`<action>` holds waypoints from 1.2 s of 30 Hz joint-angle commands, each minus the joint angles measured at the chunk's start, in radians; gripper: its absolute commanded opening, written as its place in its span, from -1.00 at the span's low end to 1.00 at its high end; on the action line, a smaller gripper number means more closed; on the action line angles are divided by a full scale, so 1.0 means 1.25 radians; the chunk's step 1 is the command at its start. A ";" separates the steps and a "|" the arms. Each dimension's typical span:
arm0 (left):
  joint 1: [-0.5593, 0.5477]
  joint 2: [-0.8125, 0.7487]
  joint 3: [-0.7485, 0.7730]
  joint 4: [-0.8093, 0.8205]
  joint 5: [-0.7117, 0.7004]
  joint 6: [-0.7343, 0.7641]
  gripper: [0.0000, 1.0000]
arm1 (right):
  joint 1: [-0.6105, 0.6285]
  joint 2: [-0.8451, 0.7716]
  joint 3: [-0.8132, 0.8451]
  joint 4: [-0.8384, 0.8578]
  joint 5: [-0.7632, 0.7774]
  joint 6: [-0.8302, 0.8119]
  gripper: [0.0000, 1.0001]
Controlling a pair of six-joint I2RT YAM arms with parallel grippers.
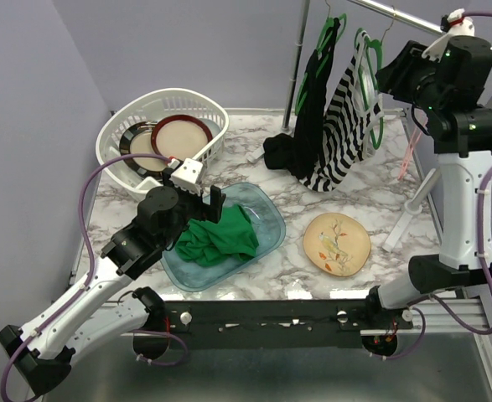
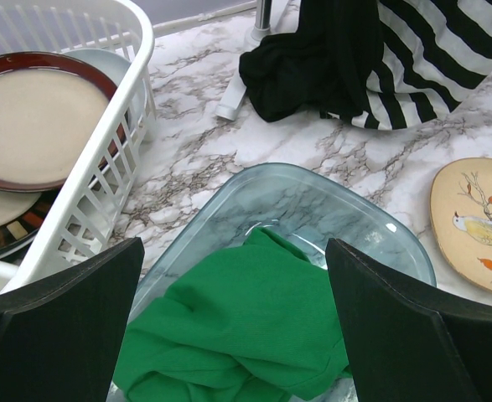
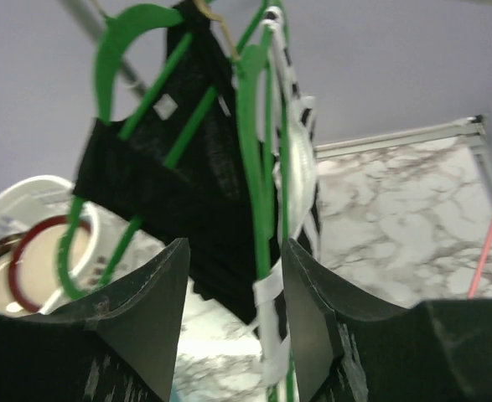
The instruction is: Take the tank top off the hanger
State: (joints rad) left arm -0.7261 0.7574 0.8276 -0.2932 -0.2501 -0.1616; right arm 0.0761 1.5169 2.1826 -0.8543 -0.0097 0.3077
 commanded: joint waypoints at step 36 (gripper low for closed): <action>0.002 0.040 0.004 -0.004 0.004 0.003 0.98 | 0.026 0.080 -0.008 0.173 0.084 -0.101 0.08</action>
State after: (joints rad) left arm -0.7261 0.8024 0.8276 -0.2935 -0.2504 -0.1612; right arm 0.1040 1.6081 2.1693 -0.6514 0.1390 0.2283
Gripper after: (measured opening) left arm 0.988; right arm 0.541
